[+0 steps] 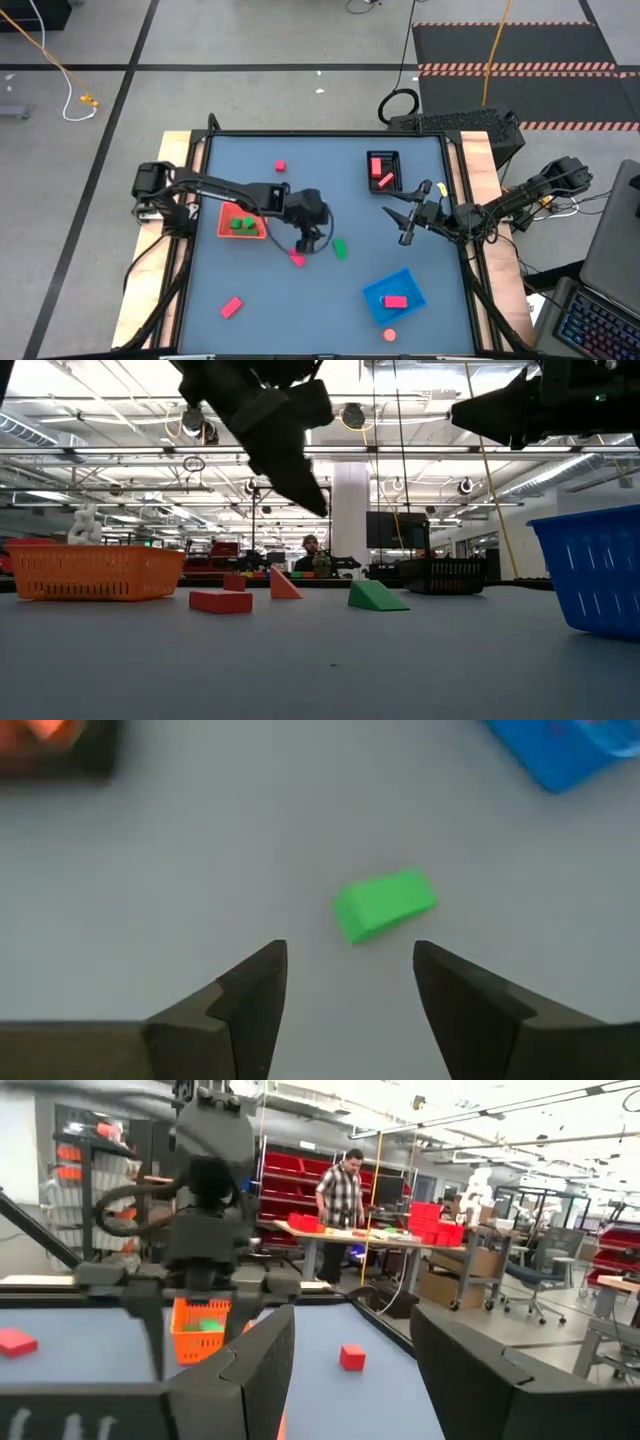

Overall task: Sort & place blocks by color
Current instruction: Put the green block into the orange bin

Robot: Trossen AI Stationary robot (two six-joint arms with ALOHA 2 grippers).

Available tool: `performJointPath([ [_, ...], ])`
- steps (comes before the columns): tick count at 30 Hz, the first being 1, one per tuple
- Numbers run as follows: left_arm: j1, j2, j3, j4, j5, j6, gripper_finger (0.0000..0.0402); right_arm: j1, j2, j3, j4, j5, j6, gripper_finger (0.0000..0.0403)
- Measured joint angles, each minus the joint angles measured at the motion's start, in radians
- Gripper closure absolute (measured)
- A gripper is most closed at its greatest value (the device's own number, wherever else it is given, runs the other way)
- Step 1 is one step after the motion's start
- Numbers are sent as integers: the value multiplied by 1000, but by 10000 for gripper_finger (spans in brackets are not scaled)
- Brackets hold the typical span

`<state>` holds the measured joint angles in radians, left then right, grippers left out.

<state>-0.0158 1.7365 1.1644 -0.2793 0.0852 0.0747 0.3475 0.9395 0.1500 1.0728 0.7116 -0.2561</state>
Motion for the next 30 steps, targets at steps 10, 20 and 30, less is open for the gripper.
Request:
performJointPath([
  [10,16,163,188,-49,120,252,168,-1,-1,0,-14,0,-4,206],
  [20,29,349,425,-313,129,464,160,1,-1,0,-31,-1,5,206],
  [30,-3,379,432,-327,150,596,160,1,-1,0,-38,-1,-16,206],
])
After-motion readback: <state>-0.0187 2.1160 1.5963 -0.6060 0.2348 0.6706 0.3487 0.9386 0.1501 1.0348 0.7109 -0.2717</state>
